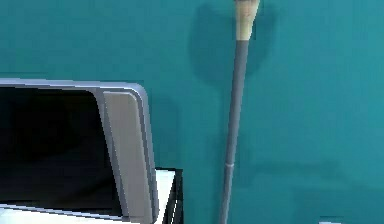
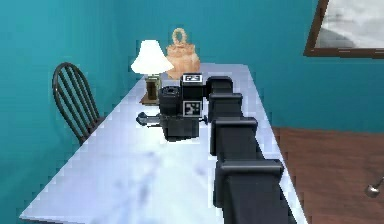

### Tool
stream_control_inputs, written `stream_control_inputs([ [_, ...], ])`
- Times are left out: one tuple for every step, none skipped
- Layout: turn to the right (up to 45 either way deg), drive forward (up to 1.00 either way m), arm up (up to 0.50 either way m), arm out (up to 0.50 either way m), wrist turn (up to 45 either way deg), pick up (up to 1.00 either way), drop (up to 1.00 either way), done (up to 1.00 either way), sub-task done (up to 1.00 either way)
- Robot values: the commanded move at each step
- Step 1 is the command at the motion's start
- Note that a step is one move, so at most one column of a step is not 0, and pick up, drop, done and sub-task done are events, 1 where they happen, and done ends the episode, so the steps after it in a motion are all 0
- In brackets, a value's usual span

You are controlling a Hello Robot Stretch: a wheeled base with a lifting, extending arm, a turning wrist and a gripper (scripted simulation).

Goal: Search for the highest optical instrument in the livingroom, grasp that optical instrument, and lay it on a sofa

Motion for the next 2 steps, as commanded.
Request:
stream_control_inputs([
  [0.0,0.00,0.00,0.00,-45.0,0.00,0.00,0.00,0.00],
  [0.0,0.00,0.00,0.00,-45.0,0.00,0.00,0.00,0.00],
])
